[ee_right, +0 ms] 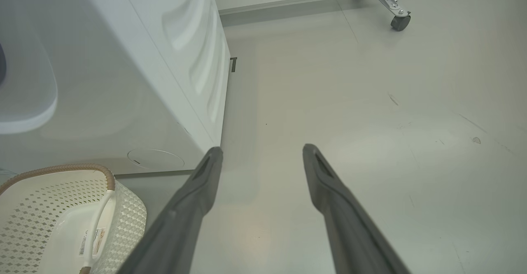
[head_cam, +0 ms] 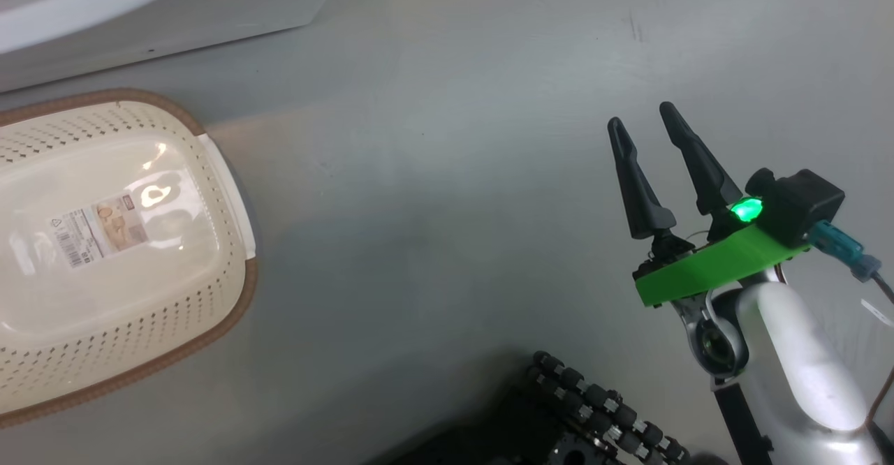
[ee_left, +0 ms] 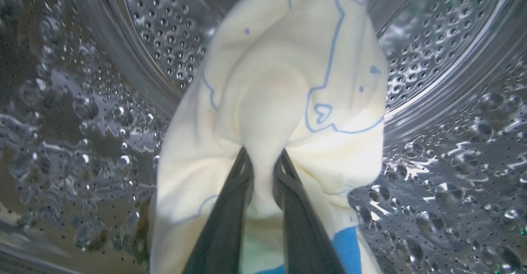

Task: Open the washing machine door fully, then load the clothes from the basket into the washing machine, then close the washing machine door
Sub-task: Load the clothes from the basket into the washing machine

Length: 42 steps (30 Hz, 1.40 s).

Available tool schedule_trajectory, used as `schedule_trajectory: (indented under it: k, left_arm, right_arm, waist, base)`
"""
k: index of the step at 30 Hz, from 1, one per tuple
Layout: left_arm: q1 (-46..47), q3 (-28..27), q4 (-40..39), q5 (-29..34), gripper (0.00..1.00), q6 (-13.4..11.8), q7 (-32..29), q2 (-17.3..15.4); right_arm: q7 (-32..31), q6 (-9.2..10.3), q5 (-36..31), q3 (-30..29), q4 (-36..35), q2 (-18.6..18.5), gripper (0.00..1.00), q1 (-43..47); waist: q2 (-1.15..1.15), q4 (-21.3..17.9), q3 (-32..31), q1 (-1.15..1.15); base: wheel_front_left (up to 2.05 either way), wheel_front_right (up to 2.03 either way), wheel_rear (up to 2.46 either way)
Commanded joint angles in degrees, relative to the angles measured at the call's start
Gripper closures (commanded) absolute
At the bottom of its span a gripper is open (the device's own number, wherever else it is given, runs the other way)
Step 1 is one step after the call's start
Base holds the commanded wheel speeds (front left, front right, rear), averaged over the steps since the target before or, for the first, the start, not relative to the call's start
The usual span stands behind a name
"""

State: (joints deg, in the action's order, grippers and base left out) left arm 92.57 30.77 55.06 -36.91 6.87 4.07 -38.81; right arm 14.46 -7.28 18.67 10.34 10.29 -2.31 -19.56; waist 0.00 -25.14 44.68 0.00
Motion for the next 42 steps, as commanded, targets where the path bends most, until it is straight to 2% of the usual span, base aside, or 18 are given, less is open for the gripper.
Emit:
schedule_trajectory:
  k: [1,2,3,12,21,25,30,35,42]
  left_arm:
    - [2.4,-1.3,-0.2,-0.4,0.82,-0.5,-0.8,-1.5]
    - [2.7,-1.3,0.7,-0.7,0.53,-0.7,-1.4,-1.2]
    - [3.0,-1.2,1.5,-0.7,0.0,-0.7,-2.0,-0.9]
    - [3.7,-0.1,5.4,-1.1,0.0,-0.7,-3.5,1.0]
    - [-3.4,0.1,4.5,-2.9,0.0,-0.1,3.2,3.7]
    - [-8.3,0.2,3.0,-3.4,0.0,-1.0,6.5,4.8]
    - [-13.6,-0.2,0.3,-3.9,0.0,-2.6,8.8,5.3]
    - [-21.4,-1.7,-5.9,-5.3,0.0,-5.0,10.3,6.3]
    - [-36.4,-4.7,-22.1,-4.1,0.0,-11.8,10.9,7.1]
  right_arm:
    - [0.5,-0.21,0.4,0.9,-1.4,-0.6,0.0,0.5]
    - [0.5,-0.21,0.5,1.0,-1.4,-0.6,0.0,0.4]
    - [0.5,-0.21,0.5,1.0,-1.3,-0.6,0.0,0.4]
    - [0.5,-0.21,0.5,0.4,-1.2,-0.6,0.0,-0.2]
    - [0.5,-0.21,-1.2,-1.5,-1.1,-0.6,0.0,0.0]
    - [0.5,-0.21,-2.1,-2.6,-1.0,-0.6,0.0,0.4]
    - [0.5,-0.21,-3.2,-3.7,-1.0,-0.6,0.0,1.0]
    - [0.5,-0.21,-4.6,-5.3,-0.7,-0.6,0.0,1.6]
    - [0.5,-0.21,-6.8,-7.5,-0.6,-0.6,0.0,2.9]
  waist:
    - [0.0,0.0,0.1,0.0]
    - [0.0,0.0,0.2,0.0]
    - [0.0,0.0,0.3,0.0]
    - [0.0,1.0,0.2,0.0]
    - [0.0,4.3,-2.5,0.0]
    - [0.0,5.8,-4.1,0.0]
    - [0.0,7.4,-5.9,0.0]
    - [0.0,9.6,-8.2,0.0]
    - [0.0,13.1,-11.6,0.0]
  base:
    - [0.0,0.0,0.0]
    - [0.0,0.0,0.0]
    - [0.0,0.0,0.0]
    - [0.0,0.0,0.0]
    - [0.0,0.0,0.0]
    - [0.0,0.0,0.0]
    - [0.0,0.0,0.0]
    - [0.0,0.0,0.0]
    - [0.0,0.0,0.0]
